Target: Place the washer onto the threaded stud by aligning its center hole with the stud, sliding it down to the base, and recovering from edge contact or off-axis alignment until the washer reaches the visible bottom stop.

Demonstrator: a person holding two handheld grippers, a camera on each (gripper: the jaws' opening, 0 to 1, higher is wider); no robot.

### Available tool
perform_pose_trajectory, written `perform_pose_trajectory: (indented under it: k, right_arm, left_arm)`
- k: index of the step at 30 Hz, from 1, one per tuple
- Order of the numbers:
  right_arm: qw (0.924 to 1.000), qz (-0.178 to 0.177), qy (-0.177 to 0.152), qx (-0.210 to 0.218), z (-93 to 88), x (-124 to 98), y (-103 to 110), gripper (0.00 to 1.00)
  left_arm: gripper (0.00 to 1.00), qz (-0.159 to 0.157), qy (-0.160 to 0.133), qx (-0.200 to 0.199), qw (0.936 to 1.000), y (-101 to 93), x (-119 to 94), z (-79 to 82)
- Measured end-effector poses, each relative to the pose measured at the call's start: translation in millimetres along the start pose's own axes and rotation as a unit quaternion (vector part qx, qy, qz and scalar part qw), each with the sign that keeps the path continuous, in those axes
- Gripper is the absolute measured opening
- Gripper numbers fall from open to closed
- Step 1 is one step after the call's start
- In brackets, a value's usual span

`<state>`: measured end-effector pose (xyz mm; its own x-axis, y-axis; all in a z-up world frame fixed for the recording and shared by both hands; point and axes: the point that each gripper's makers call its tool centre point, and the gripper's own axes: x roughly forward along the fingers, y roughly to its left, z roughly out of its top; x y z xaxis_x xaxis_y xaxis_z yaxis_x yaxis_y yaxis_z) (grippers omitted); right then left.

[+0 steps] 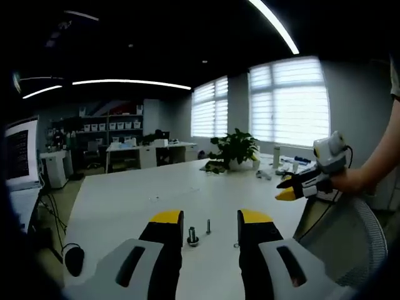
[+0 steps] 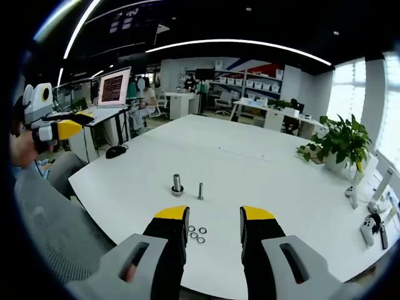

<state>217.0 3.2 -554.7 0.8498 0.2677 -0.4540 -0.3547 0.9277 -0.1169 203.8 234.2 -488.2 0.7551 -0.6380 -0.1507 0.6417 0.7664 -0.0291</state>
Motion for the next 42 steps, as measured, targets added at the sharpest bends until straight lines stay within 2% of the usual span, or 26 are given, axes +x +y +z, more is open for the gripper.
perform_pose_trajectory:
  k: [2,5,9,12,14,17,22,24,27,29,34,36,37,40,42]
  right_arm:
    - [1.0000,0.001,0.005,-0.004,-0.9,2,0,0.35]
    - [0.9999,0.006,0.011,-0.011,-2.3,3,5,0.35]
    - [0.9996,0.010,0.013,-0.023,-2.4,3,7,0.35]
    - [0.9997,0.007,0.014,-0.021,-2.9,2,6,0.35]
    - [0.9996,0.008,0.019,-0.022,-5.6,3,6,0.35]
    - [0.9993,0.010,0.024,-0.027,-6.3,4,8,0.35]
    - [0.9986,0.018,0.035,-0.036,-10.7,5,14,0.35]
    - [0.9981,0.023,0.041,-0.040,-12.8,5,17,0.35]
    - [0.9967,0.030,0.049,-0.057,-16.1,7,22,0.35]
    - [0.9961,0.032,0.056,-0.060,-18.5,8,22,0.34]
    - [0.9960,0.034,0.065,-0.050,-21.8,9,22,0.34]
    - [0.9947,0.030,0.070,-0.070,-23.4,9,22,0.34]
    - [0.9949,0.031,0.071,-0.065,-23.3,9,23,0.34]
    - [0.9952,0.034,0.068,-0.062,-17.6,11,22,0.34]
    - [0.9942,0.043,0.083,-0.053,-21.0,16,22,0.34]
  left_arm:
    - [0.34,0.002,-0.016,0.017,0.9997,-1.7,0,7.2]
    - [0.34,-0.008,-0.001,0.018,0.9998,-7.9,-4,1.9]
    - [0.34,-0.012,-0.005,0.024,0.9996,-12.8,-14,3.9]
    - [0.33,-0.011,-0.002,0.027,0.9996,-12.7,-12,-2.4]
    - [0.33,-0.013,0.009,0.018,0.9997,-11.3,-9,-7.2]
    - [0.32,-0.009,-0.001,0.010,0.9999,-7.6,-12,-4.1]
    - [0.33,-0.006,0.001,-0.003,1.0000,-5.7,-15,-7.6]
    - [0.33,-0.011,-0.002,0.022,0.9997,-12.3,-15,-6.0]
    - [0.33,-0.018,0.003,0.028,0.9994,-18.0,-14,-7.9]
    - [0.33,-0.018,0.006,0.026,0.9995,-15.7,-14,-8.9]
    - [0.33,0.002,0.007,0.004,1.0000,-1.9,-17,-10.9]
    - [0.33,0.009,0.010,-0.006,0.9999,2.3,-19,-13.4]
    - [0.33,0.009,0.013,-0.009,0.9998,2.9,-18,-14.6]
    - [0.32,0.008,0.016,-0.003,0.9998,3.0,-18,-14.9]
    - [0.32,0.011,0.014,-0.001,0.9998,4.4,-18,-13.6]
